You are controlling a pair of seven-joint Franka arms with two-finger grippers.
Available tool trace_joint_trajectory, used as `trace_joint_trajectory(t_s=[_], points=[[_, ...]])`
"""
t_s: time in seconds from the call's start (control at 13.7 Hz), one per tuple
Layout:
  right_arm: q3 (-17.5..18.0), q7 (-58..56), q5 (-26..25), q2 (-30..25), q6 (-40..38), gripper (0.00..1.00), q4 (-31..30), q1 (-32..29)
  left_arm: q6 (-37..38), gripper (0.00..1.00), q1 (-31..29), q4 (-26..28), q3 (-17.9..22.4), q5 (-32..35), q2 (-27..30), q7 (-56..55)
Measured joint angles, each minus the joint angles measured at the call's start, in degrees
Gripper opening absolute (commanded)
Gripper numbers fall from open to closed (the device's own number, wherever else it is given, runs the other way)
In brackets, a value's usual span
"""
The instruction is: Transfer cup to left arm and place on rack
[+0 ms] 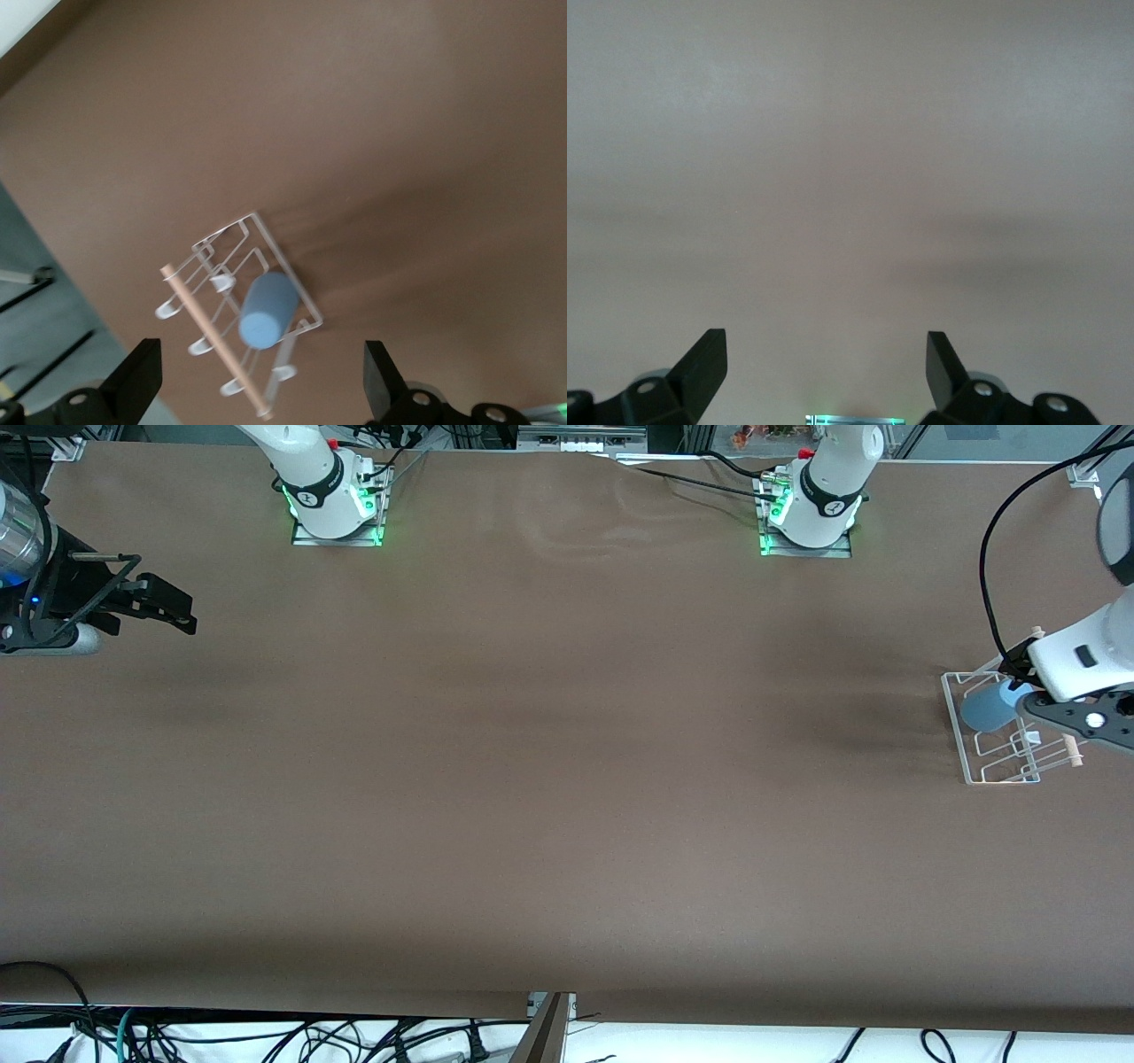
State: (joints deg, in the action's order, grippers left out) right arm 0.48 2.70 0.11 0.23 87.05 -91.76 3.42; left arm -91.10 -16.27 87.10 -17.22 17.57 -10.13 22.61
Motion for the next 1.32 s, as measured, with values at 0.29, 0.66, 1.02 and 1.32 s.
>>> trace_joint_trajectory(t_s=[0.29,0.66,1.02,1.32], points=[[0.00,0.00,0.00,0.00,0.00,0.99,0.01,0.00,0.54,1.00,0.12,-1.66,0.30,-10.79,0.24,-16.84],[0.00,0.00,0.00,0.00,0.00,0.99,0.05,0.00,3.63,1.00,2.50,-1.94,7.52,-21.22,3.23,-26.73],[0.00,0.00,0.00,0.00,0.00,0.99,0.06,0.00,3.64,1.00,5.54,-1.99,9.71,-21.56,3.63,-27.07],[0.00,0.00,0.00,0.00,0.00,0.99,0.06,0.00,3.71,1.00,7.88,-2.01,9.18,-19.71,4.54,-26.19]])
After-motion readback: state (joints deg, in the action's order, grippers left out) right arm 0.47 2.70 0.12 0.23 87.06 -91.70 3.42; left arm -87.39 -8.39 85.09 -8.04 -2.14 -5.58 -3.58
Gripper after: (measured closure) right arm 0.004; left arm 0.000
